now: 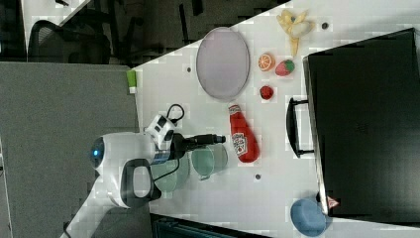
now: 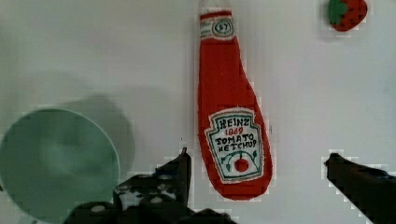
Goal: Pick Ketchup from the table and place it in strainer.
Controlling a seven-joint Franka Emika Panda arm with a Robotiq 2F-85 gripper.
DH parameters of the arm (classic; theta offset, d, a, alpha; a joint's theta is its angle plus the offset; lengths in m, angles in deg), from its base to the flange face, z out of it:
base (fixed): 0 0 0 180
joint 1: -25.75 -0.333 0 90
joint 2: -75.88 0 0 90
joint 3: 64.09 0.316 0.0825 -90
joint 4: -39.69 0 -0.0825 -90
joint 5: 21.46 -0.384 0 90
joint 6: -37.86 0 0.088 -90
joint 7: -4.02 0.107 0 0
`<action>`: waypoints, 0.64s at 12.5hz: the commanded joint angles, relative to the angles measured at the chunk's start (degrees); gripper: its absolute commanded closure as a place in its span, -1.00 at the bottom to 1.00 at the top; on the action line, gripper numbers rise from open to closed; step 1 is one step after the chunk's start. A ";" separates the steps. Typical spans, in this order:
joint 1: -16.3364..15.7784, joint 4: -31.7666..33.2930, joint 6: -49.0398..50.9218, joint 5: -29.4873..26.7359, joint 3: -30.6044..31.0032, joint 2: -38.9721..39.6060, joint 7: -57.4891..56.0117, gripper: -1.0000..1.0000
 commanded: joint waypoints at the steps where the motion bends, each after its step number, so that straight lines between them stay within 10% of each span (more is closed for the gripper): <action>1: -0.04 1.17 -4.41 -0.33 -0.08 3.42 -3.91 -1.00; 8: -0.23 1.24 -16.70 0.34 -0.11 15.36 -3.88 -1.00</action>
